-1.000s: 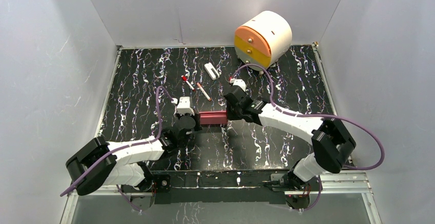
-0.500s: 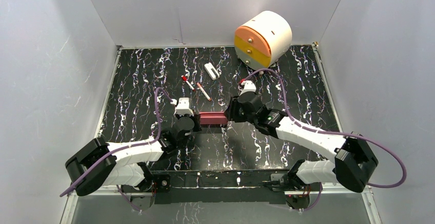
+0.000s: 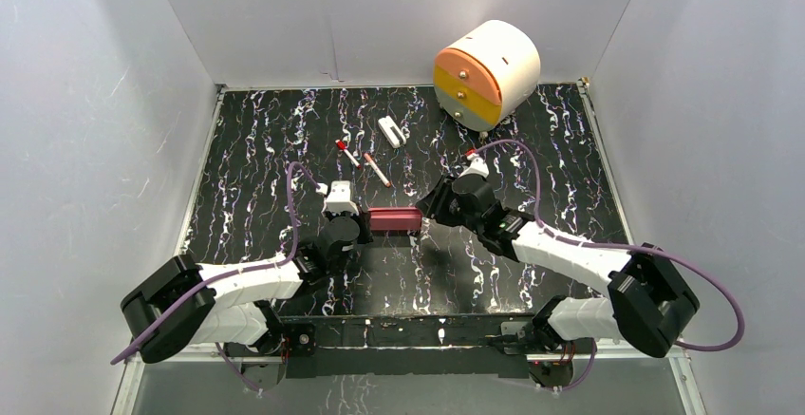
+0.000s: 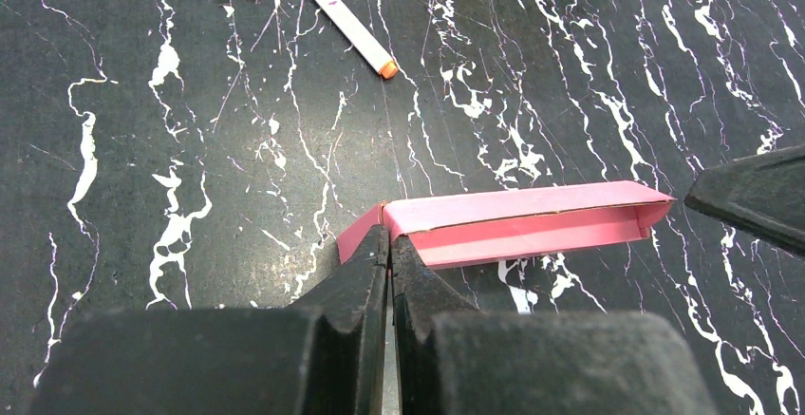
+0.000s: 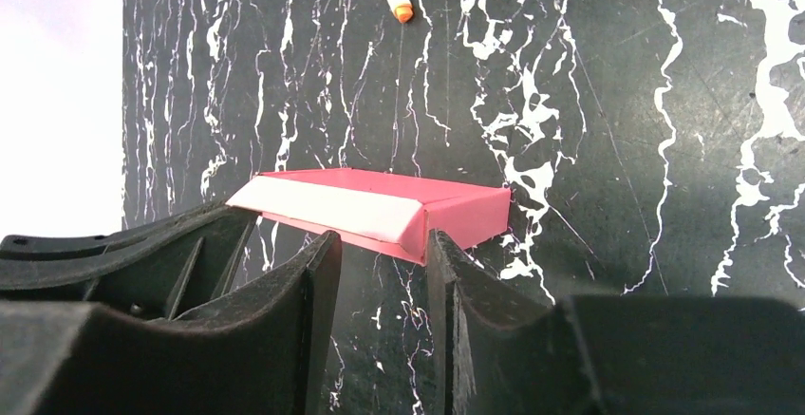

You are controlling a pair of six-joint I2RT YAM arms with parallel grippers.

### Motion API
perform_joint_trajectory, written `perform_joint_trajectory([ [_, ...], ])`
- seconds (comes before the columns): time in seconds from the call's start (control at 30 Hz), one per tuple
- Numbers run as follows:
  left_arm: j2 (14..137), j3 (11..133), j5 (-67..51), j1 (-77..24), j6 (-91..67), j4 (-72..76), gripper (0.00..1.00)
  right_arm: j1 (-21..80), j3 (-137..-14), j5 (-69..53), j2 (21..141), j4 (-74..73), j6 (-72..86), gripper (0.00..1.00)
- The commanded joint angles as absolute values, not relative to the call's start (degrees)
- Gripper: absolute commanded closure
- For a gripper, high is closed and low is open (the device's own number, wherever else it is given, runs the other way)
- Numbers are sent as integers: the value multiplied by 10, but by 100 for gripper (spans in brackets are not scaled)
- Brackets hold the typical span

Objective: Fold the paper box

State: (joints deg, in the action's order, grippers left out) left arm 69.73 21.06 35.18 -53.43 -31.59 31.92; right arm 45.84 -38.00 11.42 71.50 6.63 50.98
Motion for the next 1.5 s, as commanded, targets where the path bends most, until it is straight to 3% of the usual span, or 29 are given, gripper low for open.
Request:
perform_joint_trajectory([
  [0.0,723,180,346,-537,-305,215,100,449,-367,117,729,134,547,55],
  [0.23,730,183,345,-537,-303,217,100,446,-341,91,758,156,560,64],
  [0.73,729,194,319,-537,-322,214,98,446,-224,43,802,269,526,70],
  [0.87,709,192,304,-537,-333,210,87,446,-208,48,822,303,526,73],
  [1.17,648,193,237,-536,-375,184,53,446,-197,68,831,319,528,75],
  [1.47,513,172,197,-525,-477,169,21,446,-211,76,834,313,519,76],
])
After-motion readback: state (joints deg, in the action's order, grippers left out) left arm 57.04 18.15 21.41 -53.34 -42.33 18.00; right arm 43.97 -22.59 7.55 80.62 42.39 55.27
